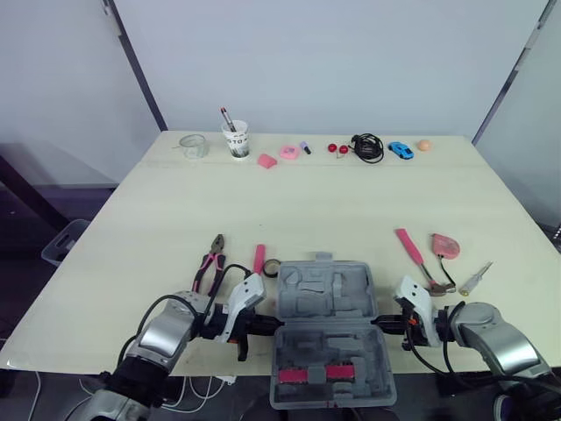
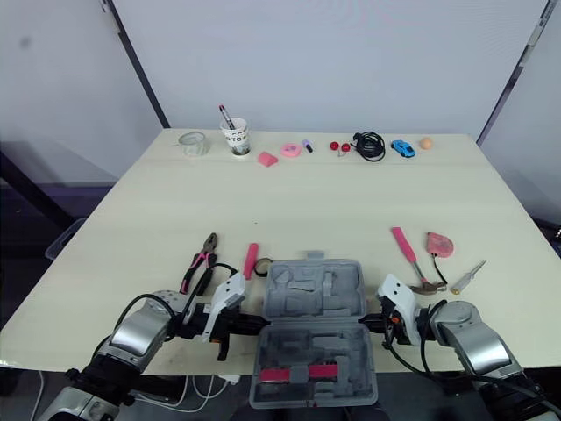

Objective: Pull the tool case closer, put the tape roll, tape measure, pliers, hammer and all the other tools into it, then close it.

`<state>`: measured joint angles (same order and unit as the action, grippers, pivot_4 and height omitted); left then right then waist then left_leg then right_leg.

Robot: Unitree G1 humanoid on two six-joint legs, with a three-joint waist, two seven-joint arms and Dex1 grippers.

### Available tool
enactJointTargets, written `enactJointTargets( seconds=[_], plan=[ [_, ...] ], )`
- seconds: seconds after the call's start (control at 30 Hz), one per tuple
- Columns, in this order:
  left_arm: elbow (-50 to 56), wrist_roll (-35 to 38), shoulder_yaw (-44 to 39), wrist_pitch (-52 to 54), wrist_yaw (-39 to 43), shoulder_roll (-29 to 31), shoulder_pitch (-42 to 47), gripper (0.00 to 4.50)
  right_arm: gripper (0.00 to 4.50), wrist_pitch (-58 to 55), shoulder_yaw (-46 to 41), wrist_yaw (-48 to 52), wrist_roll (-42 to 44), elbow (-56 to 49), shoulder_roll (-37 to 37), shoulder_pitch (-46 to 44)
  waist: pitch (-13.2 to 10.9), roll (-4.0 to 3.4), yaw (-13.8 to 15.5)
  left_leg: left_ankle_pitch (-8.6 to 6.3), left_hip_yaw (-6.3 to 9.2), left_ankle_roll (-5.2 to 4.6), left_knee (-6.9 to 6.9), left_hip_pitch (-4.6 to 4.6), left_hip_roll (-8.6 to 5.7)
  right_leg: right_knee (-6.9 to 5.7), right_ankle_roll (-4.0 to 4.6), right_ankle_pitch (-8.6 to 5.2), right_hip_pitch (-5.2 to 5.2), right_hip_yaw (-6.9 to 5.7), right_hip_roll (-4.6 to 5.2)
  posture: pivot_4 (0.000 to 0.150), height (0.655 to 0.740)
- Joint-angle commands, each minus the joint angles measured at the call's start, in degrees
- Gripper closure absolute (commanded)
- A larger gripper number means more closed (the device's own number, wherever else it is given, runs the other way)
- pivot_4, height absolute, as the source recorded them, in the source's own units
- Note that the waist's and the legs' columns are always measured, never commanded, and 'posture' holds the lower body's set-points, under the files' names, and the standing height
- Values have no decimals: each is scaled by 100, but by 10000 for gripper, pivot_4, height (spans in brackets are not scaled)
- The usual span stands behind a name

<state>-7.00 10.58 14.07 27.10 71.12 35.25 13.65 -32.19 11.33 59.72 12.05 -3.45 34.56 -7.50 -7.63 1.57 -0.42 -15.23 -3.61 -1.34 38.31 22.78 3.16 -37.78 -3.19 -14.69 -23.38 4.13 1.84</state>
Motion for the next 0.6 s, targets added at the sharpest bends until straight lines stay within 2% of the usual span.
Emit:
enactJointTargets(
  seconds=[0.03,0.6],
  plan=[
    [-56,-106,381,37,2,-138,-51,43879,45000,-2,72,30,93,-104,20,91,0,0,1,0,0,0,0,0,0,0,0,0,0,0,0,1500,7400],
    [-121,-177,417,-4,47,-258,0,43879,45000,30,9,30,143,-33,101,58,1,-2,22,0,0,0,1,1,-3,3,0,0,2,0,3,1500,7400]
  ],
)
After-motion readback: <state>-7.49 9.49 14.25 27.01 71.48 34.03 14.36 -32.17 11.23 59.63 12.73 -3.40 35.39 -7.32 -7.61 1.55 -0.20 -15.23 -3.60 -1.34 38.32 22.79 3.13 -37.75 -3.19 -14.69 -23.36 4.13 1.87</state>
